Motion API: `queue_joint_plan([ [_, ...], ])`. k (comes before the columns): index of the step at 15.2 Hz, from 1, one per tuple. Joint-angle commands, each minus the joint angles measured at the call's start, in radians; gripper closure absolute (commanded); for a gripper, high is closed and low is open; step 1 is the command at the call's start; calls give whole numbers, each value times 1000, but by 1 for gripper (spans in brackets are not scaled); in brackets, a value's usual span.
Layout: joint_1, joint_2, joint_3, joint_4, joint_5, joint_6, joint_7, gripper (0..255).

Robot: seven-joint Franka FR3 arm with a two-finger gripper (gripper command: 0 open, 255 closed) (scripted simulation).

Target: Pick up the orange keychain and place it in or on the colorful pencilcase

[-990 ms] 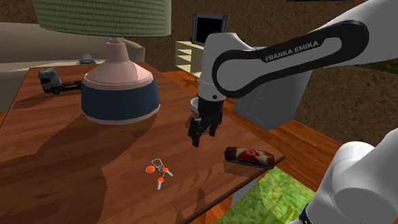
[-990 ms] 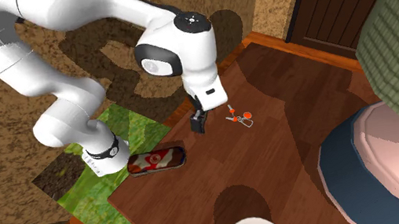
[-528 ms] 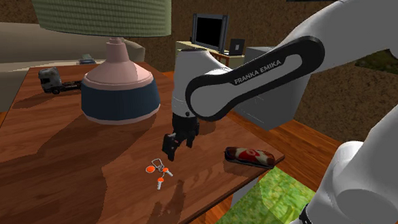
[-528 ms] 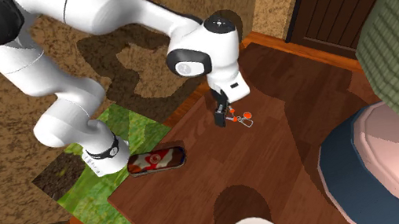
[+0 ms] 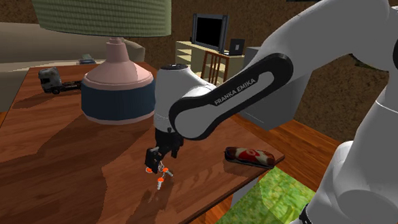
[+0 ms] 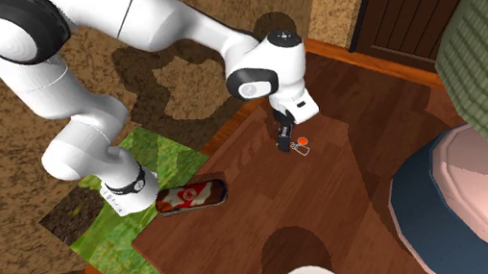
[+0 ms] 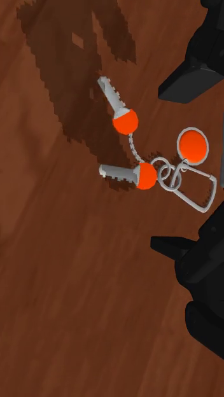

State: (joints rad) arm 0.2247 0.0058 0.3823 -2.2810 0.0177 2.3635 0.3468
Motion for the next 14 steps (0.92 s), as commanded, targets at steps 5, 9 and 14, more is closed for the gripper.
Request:
queue_joint_plan([
  [5,2,53,0,-11,-29,61,21,0],
  [9,2,53,0,-11,-29,61,21,0],
  [14,2,52,0,-11,-29,61,21,255],
])
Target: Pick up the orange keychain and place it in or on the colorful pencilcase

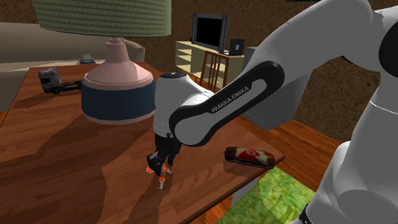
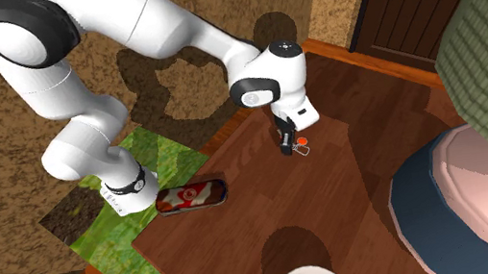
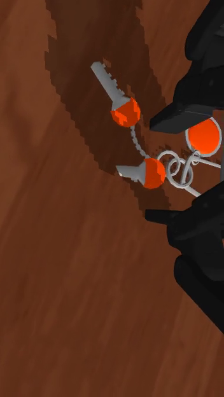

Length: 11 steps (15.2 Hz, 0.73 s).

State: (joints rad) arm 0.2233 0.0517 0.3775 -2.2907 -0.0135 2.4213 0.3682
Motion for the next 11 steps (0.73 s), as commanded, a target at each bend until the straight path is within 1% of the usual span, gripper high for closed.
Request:
queue_joint_plan([
  [1,4,8,5,-3,2,6,0,255],
  [6,1,11,2,-12,1,18,-5,255],
  [11,3,-30,5,17,23,-50,-14,255],
])
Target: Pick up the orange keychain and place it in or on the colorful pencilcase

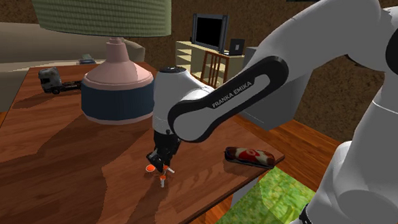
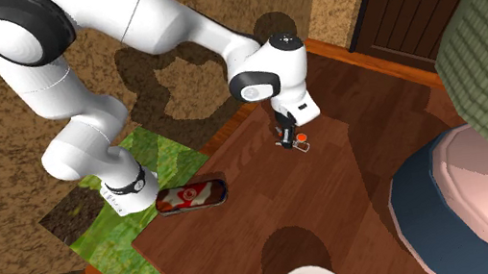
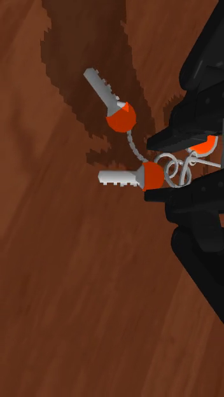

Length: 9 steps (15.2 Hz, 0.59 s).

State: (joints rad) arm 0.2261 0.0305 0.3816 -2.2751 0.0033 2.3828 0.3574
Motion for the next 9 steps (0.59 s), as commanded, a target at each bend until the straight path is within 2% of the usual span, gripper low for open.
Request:
queue_joint_plan([
  [1,0,-17,1,7,10,-25,-7,255],
  [9,-2,-79,-2,57,39,-132,-26,255],
])
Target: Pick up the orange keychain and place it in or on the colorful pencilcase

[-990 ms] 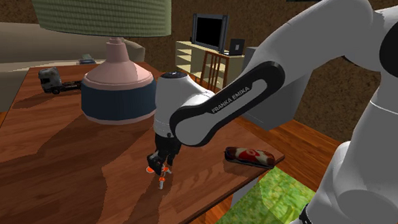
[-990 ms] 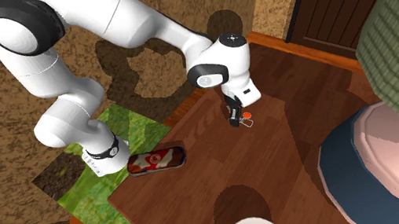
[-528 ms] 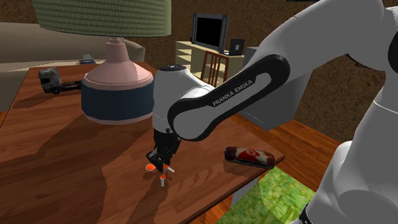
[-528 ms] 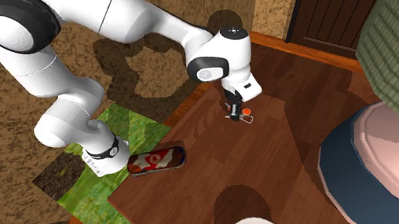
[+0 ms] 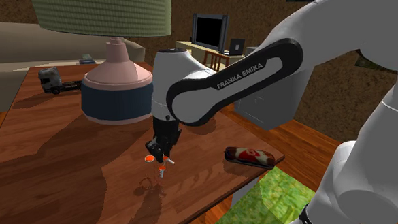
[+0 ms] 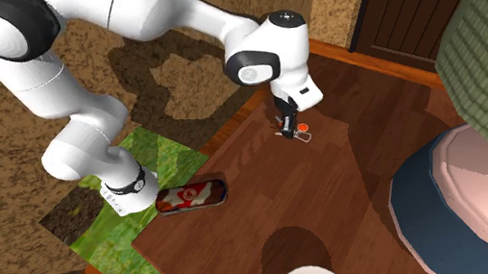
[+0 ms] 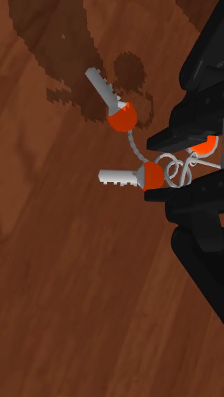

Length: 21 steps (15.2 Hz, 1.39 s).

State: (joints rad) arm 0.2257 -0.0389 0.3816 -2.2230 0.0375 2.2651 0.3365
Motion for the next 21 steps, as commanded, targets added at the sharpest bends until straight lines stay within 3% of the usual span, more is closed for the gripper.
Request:
queue_joint_plan([
  [1,-1,-16,-2,12,7,-28,-7,255],
  [11,-3,-67,-9,91,26,-155,-20,255],
  [21,-27,-424,-145,-242,116,-183,-241,255],
])
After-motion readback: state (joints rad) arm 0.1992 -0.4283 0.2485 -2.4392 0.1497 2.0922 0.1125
